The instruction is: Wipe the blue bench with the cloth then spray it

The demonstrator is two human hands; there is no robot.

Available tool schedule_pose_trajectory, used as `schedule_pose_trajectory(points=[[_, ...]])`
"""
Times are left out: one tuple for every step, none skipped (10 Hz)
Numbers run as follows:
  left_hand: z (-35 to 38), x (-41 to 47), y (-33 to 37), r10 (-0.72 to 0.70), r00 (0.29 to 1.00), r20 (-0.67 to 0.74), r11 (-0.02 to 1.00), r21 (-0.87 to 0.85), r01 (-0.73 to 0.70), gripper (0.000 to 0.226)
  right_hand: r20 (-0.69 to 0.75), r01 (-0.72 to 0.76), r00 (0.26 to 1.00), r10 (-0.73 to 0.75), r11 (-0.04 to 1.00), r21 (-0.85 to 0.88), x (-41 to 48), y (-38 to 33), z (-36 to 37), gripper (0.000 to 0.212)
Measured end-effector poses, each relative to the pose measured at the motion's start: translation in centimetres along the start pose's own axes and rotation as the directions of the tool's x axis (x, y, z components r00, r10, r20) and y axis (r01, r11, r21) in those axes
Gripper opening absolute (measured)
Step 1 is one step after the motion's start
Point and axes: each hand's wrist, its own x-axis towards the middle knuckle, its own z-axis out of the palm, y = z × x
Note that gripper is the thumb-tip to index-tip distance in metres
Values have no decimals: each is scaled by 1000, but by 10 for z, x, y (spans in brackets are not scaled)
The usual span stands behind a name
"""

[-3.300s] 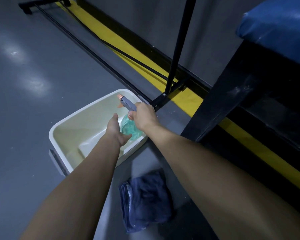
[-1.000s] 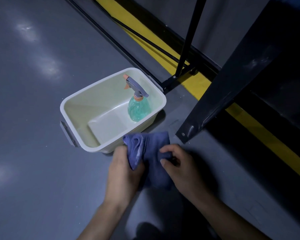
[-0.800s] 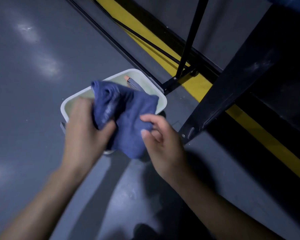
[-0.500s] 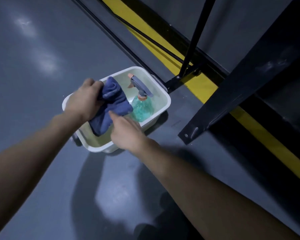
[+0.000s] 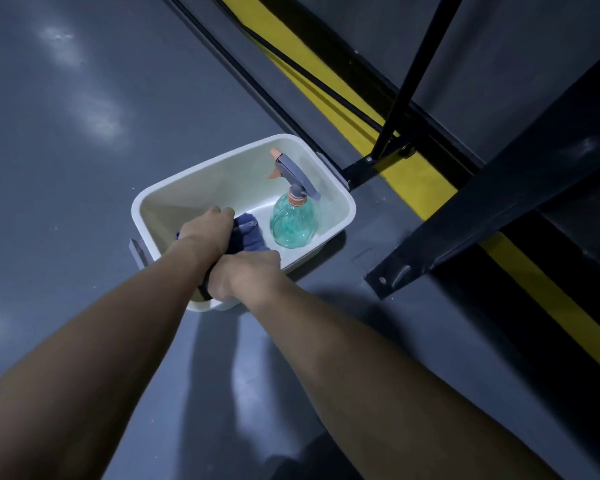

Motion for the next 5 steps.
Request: schedule_pose_trajectory(points=[[3, -1, -5, -29, 1000, 2, 999, 21, 29, 30, 240, 255, 964, -110, 142, -957, -4, 22, -13, 39], [0, 0, -10, -62, 993, 103, 998, -6, 63, 21, 150, 171, 983, -102, 253, -952, -10, 21, -15, 36], [2, 1, -11, -68, 981, 182, 998, 3, 68, 25, 128, 168, 983, -132, 358, -919, -14, 21, -13, 33], [-3, -4, -8, -103, 984, 145, 995, 14, 102, 28, 151, 216, 967, -206, 346, -913, -16, 20, -17, 31], [-3, -16, -3, -124, 992, 4, 992, -38, 124, 24, 115, 206, 958, -261, 351, -913, -26, 22, -19, 30]])
